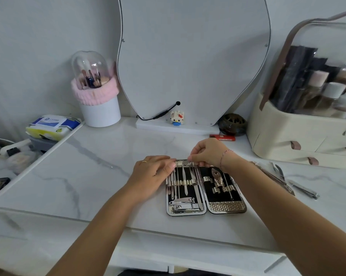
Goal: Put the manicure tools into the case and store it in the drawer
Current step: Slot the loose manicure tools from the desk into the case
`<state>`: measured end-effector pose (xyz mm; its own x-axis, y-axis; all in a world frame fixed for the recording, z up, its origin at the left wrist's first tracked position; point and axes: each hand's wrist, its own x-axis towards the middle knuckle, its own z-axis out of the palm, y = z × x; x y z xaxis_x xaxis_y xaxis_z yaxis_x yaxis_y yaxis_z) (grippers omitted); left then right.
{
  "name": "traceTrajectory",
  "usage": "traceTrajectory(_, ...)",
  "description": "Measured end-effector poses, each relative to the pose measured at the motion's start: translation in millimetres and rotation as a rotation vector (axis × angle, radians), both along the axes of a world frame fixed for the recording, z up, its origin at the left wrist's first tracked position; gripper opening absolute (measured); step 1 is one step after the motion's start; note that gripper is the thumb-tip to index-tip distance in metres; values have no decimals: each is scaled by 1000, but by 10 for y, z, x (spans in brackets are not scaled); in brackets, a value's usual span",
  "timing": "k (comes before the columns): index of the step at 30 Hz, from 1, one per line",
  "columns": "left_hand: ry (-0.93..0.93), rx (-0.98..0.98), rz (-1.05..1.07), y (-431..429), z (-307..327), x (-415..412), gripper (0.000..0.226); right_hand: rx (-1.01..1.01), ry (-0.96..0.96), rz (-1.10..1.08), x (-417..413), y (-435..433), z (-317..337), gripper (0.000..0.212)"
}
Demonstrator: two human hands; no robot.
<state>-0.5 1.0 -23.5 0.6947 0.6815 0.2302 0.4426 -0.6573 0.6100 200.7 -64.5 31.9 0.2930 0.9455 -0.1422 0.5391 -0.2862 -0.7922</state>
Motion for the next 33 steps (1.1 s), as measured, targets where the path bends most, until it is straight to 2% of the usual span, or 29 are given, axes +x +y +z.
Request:
traceTrajectory(6, 13, 8, 2, -1, 4, 2, 68, -45, 16, 33, -4, 18, 55, 11)
traceTrajectory(10, 16, 3, 7, -27, 34, 1, 58, -66, 72, 48, 6, 24, 84, 10)
traceTrajectory(17, 12, -30, 13, -34, 47, -7, 61, -102, -175, 33, -33, 20, 128, 20)
traceTrajectory(21, 4, -34, 13, -30, 39, -14, 58, -91, -93, 26, -13, -50, 145, 10)
traceTrajectory(24, 1, -35, 10, -22, 27, -13, 58, -75, -12, 5, 12, -113, 96, 12)
traceTrajectory(28, 1, -23, 6, -4, 13, -9, 71, -40, -31, -13, -9, -160, 51, 12)
traceTrajectory(33, 5, -15, 14, -12, 23, 0, 70, -86, -94, 2, -74, -117, 78, 13)
